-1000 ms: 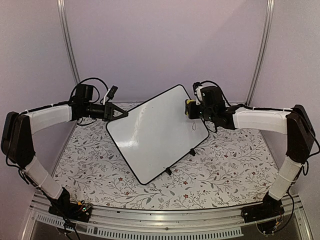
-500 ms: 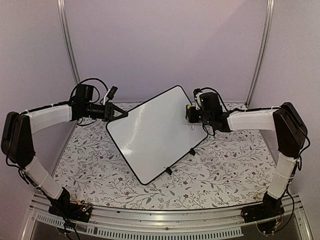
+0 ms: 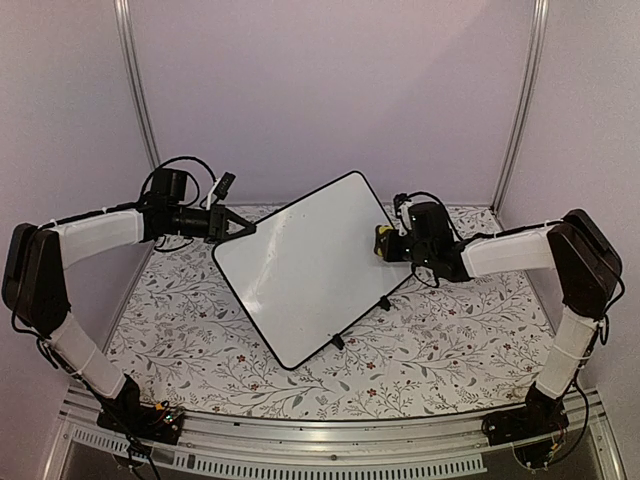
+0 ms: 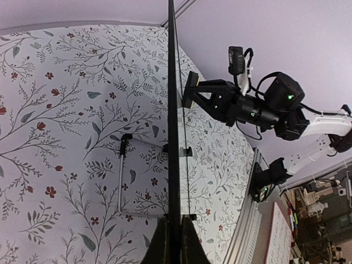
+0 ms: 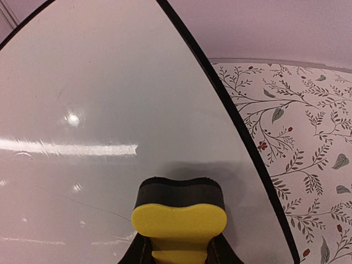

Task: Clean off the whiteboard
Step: Erase the whiteboard at the center of the board.

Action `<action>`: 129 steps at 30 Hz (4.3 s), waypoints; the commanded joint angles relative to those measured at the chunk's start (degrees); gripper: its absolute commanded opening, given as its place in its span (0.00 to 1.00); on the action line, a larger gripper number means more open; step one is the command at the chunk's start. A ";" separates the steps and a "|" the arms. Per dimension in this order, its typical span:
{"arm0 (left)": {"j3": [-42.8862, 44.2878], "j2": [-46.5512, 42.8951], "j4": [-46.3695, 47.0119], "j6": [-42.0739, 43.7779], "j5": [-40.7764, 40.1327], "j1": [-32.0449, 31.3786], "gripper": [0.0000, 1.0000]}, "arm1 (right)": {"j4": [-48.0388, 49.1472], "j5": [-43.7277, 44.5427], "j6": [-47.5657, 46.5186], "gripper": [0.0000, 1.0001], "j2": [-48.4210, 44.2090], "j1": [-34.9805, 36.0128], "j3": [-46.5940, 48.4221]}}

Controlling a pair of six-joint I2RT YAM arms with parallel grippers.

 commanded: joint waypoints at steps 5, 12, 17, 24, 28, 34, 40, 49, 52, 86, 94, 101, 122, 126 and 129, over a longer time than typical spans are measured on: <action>-0.38 0.14 1.06 3.23 3.81 -1.11 0.00 | -3.72 -1.77 0.99 0.00 -0.09 2.26 -4.44; -0.42 0.23 0.99 3.24 3.77 -1.11 0.00 | -4.62 -0.22 1.29 0.00 -1.40 4.14 -6.30; -0.40 0.23 1.06 3.24 3.78 -1.06 0.00 | -5.03 -0.23 1.70 0.00 -3.02 4.95 -7.59; -0.38 0.24 1.02 3.26 3.68 -1.10 0.00 | -8.18 2.90 0.53 0.00 -11.01 5.25 -6.25; -0.37 0.31 1.04 3.20 3.62 -1.12 0.00 | -10.82 6.08 -2.08 0.00 -14.77 4.98 -1.73; -0.46 0.07 1.00 3.20 3.68 -1.13 0.00 | -12.45 7.11 -4.83 0.00 -12.40 1.85 4.92; -0.41 0.04 1.06 3.23 3.67 -1.10 0.00 | -11.91 7.89 -5.49 0.00 -5.89 -0.11 10.13; -0.36 -0.05 1.04 3.39 3.78 -1.01 0.00 | -10.60 5.83 -5.41 0.00 2.27 -0.99 13.89; -0.33 -0.12 1.03 3.39 3.85 -1.00 0.00 | -10.19 5.66 -4.89 0.00 3.43 -1.07 13.10; -0.40 0.05 1.03 3.20 3.68 -0.98 0.00 | -2.80 0.31 -2.25 0.00 -0.36 -0.22 -5.60; -0.42 0.05 1.02 3.13 3.59 -1.01 0.00 | -3.22 1.21 -1.01 0.00 -1.77 1.66 -8.76; -0.32 0.07 1.04 3.14 3.68 -1.00 0.00 | -3.42 1.38 -0.05 0.00 -4.51 2.31 -11.00; -0.42 0.05 1.03 3.13 3.67 -1.03 0.00 | -10.28 8.41 -7.08 0.00 -6.68 -1.41 7.87; -0.35 0.03 0.97 3.15 3.68 -1.01 0.00 | -9.68 6.84 -6.81 0.00 -1.51 -1.64 9.51; -0.31 0.05 1.04 3.21 3.68 -0.98 0.00 | -9.19 5.69 -6.01 0.00 1.28 -1.69 9.08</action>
